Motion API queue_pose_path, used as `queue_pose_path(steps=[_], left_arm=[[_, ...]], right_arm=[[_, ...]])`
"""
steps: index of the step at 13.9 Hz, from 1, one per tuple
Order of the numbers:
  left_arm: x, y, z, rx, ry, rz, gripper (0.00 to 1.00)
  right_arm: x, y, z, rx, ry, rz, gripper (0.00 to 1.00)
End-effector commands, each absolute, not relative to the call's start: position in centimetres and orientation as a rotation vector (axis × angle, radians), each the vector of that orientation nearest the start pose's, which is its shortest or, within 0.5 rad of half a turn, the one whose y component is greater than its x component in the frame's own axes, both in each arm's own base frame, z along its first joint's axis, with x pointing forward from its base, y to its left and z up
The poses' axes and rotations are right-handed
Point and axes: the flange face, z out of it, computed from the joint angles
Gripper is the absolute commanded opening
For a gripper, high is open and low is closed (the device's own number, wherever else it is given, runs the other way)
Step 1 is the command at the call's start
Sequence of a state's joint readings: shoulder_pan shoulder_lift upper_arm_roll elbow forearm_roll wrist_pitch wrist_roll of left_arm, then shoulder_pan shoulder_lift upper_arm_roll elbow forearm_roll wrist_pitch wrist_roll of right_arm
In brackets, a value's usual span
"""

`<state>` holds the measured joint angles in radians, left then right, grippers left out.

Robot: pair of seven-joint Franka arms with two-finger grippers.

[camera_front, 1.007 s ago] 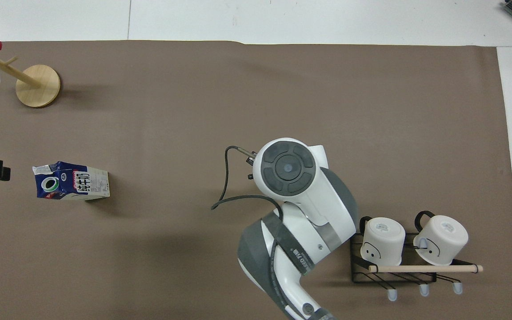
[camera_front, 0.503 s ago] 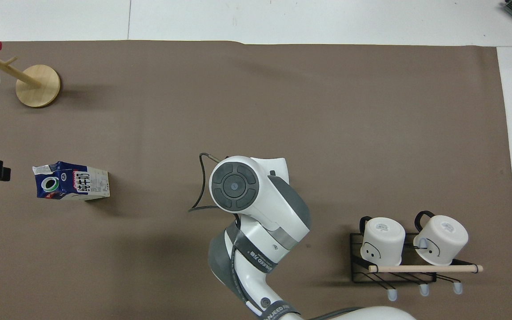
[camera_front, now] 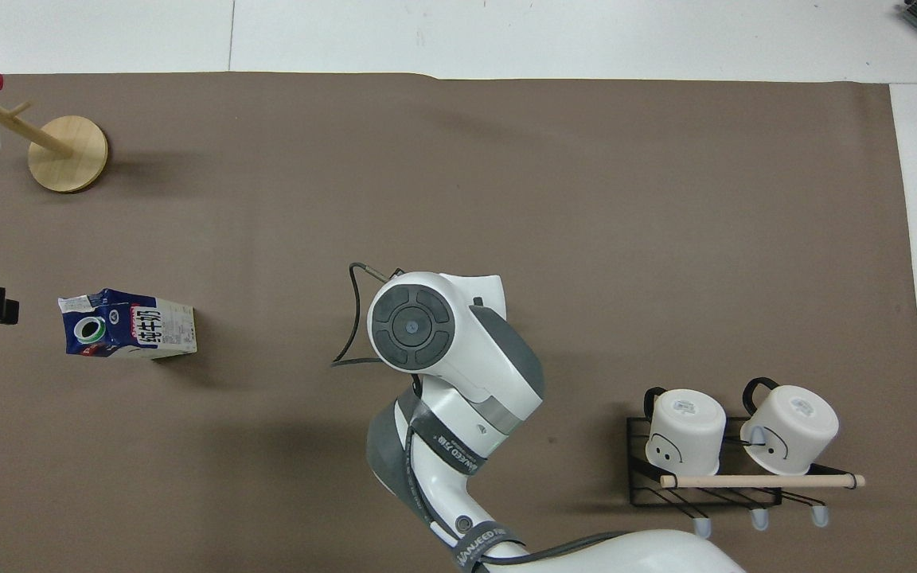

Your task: Place cup and milk on table

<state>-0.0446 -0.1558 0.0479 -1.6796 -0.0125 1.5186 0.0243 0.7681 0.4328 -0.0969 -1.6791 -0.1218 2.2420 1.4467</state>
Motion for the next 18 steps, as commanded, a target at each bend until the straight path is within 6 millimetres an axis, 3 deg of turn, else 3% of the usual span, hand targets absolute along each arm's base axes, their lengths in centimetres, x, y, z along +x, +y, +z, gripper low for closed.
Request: queue_pose_path(steps=[1,9,10,11,12,13,16,18], left_arm=[[49.7,0.3,65.6,-3.151,0.028,0.015,1.00],[49.3,0.4,65.6,-3.152,0.028,0.010,1.00],[49.2,0.4,65.5,-3.152,0.028,0.007,1.00],[49.1,0.5,65.4,-3.152,0.026,0.010,1.00],[49.0,0.5,65.4,-3.152,0.026,0.007,1.00],[49.0,0.5,65.4,-3.152,0.026,0.007,1.00],[48.9,0.4,64.5,-3.152,0.021,0.022,1.00],[48.4,0.4,64.0,-3.154,0.021,0.000,1.00]], right_arm=[[53.6,42.7,36.3,-2.865,1.075,-0.314,0.00],[52.9,42.0,35.1,-2.937,0.996,-0.279,0.00],[52.9,42.0,35.1,-2.934,0.999,-0.274,0.08],[52.8,42.1,35.0,-2.920,1.015,-0.247,0.32],[52.8,42.1,35.1,-2.916,1.025,-0.240,0.74],[52.7,42.3,35.2,-2.922,1.020,-0.241,1.00],[52.7,41.9,38.3,-2.909,0.979,-0.266,1.00],[52.4,41.1,41.5,-2.919,0.924,-0.263,1.00]])
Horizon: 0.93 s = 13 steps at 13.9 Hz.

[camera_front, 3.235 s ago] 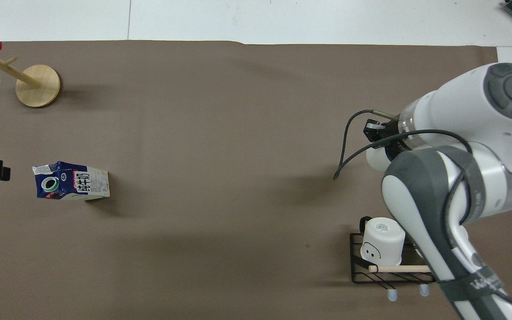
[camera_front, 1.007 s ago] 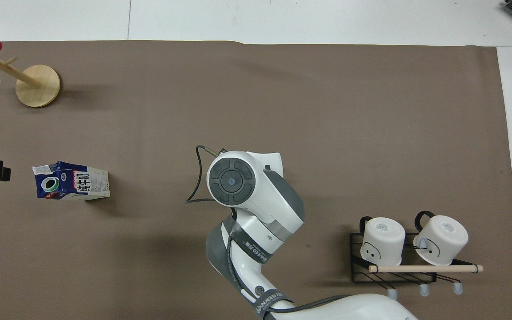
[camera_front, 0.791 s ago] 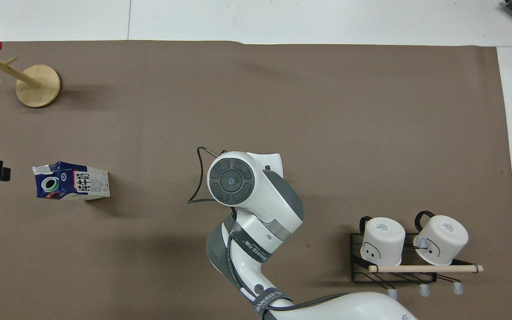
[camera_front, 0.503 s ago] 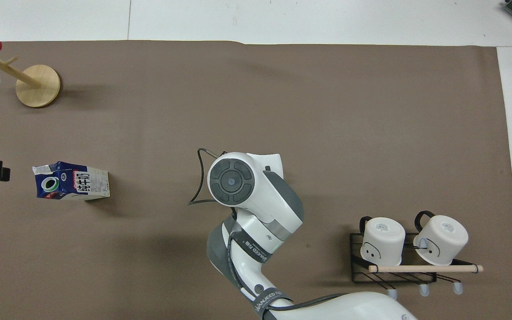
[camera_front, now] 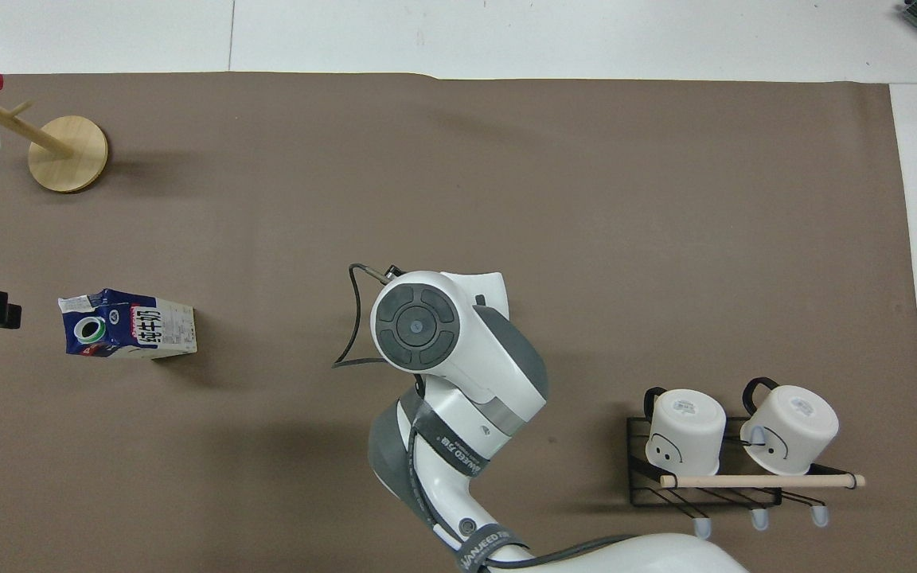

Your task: Place cup and milk on table

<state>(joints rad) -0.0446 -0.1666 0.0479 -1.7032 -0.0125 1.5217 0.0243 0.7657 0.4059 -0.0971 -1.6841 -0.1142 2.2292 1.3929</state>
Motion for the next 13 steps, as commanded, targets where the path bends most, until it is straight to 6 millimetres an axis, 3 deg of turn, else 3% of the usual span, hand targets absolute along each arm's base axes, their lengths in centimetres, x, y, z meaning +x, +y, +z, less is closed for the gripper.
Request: queue_pose_path(steps=[1,4,9,13], left_arm=[[48.0,0.4,63.6,-3.154,0.021,-0.005,1.00],[48.0,0.0,61.0,-3.155,0.029,0.001,1.00],[47.9,-0.5,55.5,-3.155,0.019,-0.024,1.00],[48.0,-0.5,51.9,-3.155,0.018,-0.074,1.00]], right_arm=[[52.6,39.7,43.7,-2.920,0.913,-0.268,1.00],[52.1,36.6,49.0,-2.947,0.843,-0.264,1.00],[51.9,31.0,54.4,-3.024,0.694,-0.244,1.00],[52.4,22.6,59.1,-3.036,0.516,-0.153,1.00]])
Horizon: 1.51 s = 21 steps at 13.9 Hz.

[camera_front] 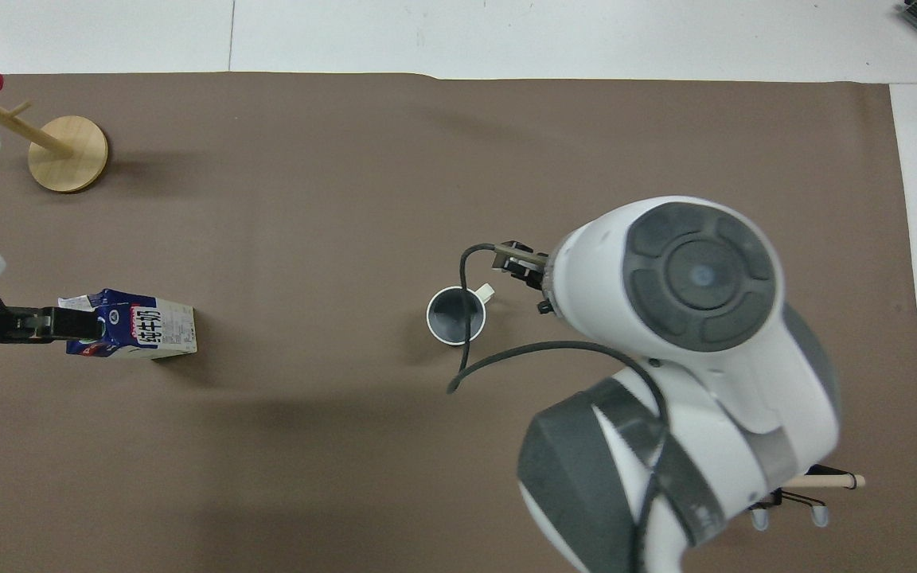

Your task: Place cup and milk on table

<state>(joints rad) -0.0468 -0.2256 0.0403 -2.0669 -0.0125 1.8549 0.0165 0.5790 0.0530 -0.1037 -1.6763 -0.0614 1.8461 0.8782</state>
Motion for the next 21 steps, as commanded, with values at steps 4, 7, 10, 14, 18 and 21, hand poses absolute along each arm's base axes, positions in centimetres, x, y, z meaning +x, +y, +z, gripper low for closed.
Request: queue_pose_path(steps=[4,7,10,14,18,21], left_arm=[[48.1,-0.6,49.1,-3.154,0.020,-0.099,1.00],[47.9,-0.6,47.2,-3.153,0.020,-0.118,1.00],[48.0,-0.5,47.1,-3.152,0.017,-0.132,1.00],[48.2,-0.5,47.2,-3.152,0.017,-0.147,0.78],[48.2,-0.5,47.1,-3.151,0.017,-0.147,0.70],[48.2,-0.4,47.2,-3.151,0.015,-0.147,0.59]], right_arm=[[52.4,15.0,61.5,-3.058,0.418,-0.095,1.00],[52.4,11.3,62.2,-3.071,0.390,-0.078,1.00],[52.3,8.4,63.0,-3.073,0.380,-0.088,1.00],[52.2,4.3,64.7,-3.085,0.325,-0.084,1.00],[51.4,-0.7,65.5,-3.095,0.291,-0.052,1.00],[50.9,-3.0,67.0,-3.114,0.272,-0.052,1.00]])
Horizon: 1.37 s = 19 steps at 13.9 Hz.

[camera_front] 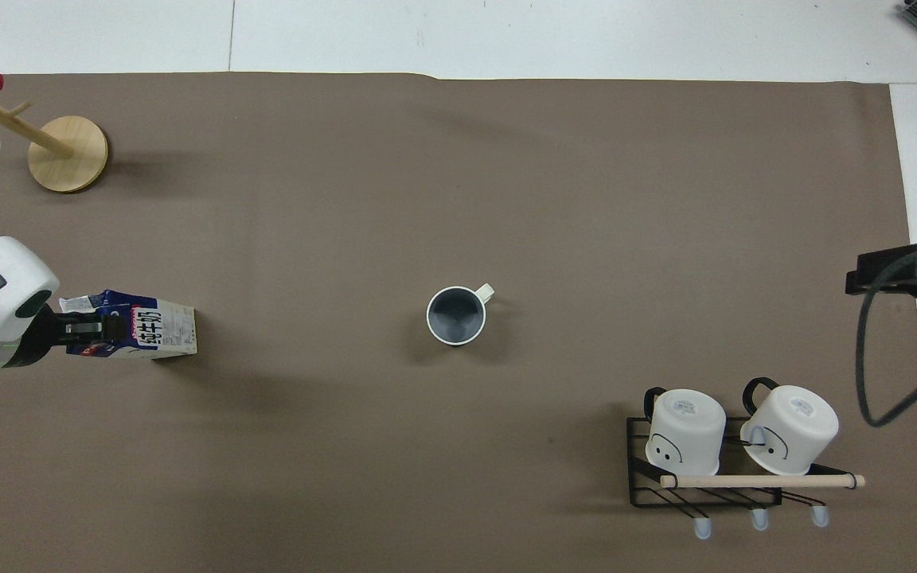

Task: Place cup and milk on table
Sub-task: 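Carry the milk carton with the left gripper beside the dark mug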

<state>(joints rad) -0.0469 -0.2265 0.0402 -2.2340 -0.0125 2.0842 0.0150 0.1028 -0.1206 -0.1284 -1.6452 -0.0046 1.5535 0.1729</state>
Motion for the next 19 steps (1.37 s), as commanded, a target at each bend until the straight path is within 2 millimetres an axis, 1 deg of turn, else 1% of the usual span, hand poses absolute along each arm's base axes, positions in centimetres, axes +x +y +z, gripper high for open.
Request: queue_pose_path(steps=[1,2,4,5,7,10,13,14,15,16,19], left_arm=[[48.2,-0.4,47.2,-3.151,0.015,-0.147,0.54],[48.2,-0.4,47.1,-3.152,0.015,-0.145,0.53],[48.2,-0.4,47.2,-3.152,0.012,-0.147,0.51],[48.3,-0.4,47.3,-3.151,0.012,-0.147,0.50],[48.3,-0.4,47.3,-3.151,0.010,-0.145,0.50],[48.6,-0.4,47.4,-3.152,-0.038,-0.144,0.46],[49.6,-1.1,48.6,-3.152,-0.094,-0.168,0.43],[49.8,-2.7,49.4,-3.155,-0.097,-0.177,0.42],[49.9,-3.4,50.3,-3.157,-0.126,-0.181,0.40],[50.1,-4.5,50.9,-3.159,-0.129,-0.188,0.39],[50.6,-10.7,52.0,-3.175,-0.171,-0.208,0.40]], right_arm=[[50.9,-3.3,68.0,-3.121,0.250,-0.051,1.00],[51.1,-3.4,68.2,-3.123,0.236,-0.058,1.00],[51.2,-2.5,67.4,-3.122,0.223,-0.046,1.00],[51.3,-2.7,66.6,-3.118,0.215,-0.041,1.00],[51.4,-2.8,66.6,-3.117,0.219,-0.057,1.00],[51.4,-2.5,65.5,-3.126,0.211,-0.039,1.00],[51.5,-2.8,65.4,-3.162,0.164,-0.067,1.00],[51.4,-3.1,65.5,-3.164,0.166,-0.064,1.00],[51.4,-3.3,65.5,-3.163,0.166,-0.066,1.00],[51.5,-3.0,65.5,-3.162,0.171,-0.064,1.00],[51.5,-2.2,65.6,-3.148,0.211,-0.052,1.00]])
